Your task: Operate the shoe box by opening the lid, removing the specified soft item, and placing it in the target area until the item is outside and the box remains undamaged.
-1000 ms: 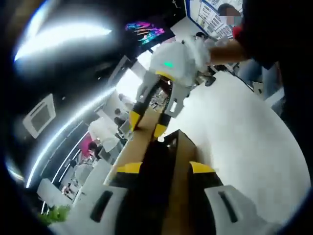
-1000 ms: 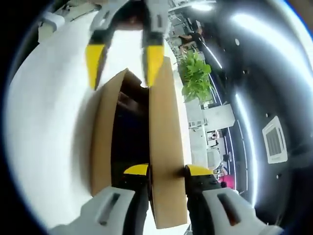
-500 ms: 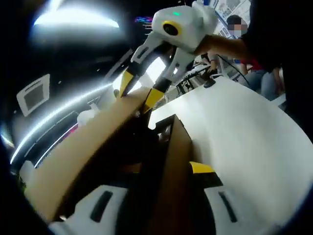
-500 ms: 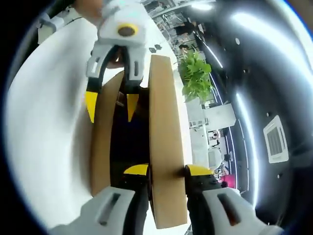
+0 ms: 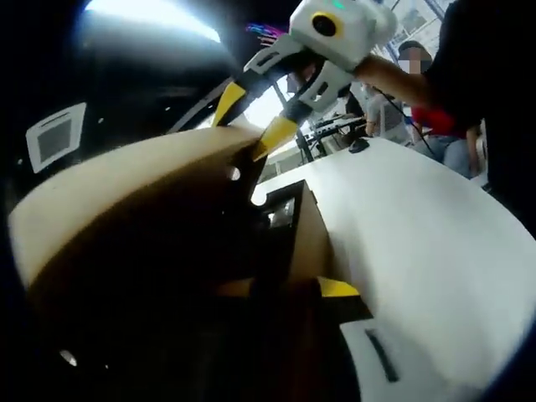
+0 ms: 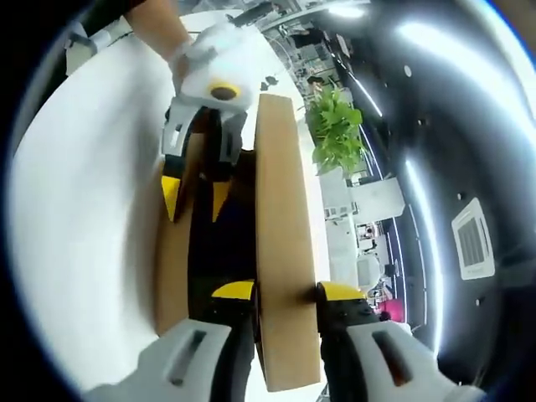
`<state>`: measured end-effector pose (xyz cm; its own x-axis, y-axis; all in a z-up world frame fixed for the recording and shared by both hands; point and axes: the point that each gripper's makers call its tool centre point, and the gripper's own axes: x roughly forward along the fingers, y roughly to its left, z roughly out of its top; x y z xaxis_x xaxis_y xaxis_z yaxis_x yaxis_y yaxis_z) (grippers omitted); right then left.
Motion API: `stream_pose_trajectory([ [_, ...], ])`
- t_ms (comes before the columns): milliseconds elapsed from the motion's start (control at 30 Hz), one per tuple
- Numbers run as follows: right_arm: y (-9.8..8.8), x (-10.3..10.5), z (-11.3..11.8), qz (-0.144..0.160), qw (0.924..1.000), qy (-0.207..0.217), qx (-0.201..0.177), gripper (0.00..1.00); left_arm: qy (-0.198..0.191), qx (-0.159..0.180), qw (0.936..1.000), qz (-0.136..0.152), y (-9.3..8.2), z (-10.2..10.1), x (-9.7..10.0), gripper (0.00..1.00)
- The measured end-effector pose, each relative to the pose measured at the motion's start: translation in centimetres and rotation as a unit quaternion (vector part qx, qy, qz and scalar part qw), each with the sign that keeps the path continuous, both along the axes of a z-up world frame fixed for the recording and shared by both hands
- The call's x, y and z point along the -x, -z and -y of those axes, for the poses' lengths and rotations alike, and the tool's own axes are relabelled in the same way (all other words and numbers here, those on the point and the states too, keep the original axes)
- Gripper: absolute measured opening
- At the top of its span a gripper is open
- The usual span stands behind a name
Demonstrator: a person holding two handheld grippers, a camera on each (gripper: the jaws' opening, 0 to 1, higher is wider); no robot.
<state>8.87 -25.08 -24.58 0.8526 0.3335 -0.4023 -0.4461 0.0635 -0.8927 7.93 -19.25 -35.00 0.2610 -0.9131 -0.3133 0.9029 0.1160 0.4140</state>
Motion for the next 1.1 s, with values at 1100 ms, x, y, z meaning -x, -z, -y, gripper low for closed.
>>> stream_pose_trajectory([
  [1100, -0.9, -0.6, 0.1, 0.007, 0.9999, 0.009, 0.012, 0.26, 0.04, 0.008, 0.9987, -0.032, 0.2, 0.0, 1.0, 0.09],
])
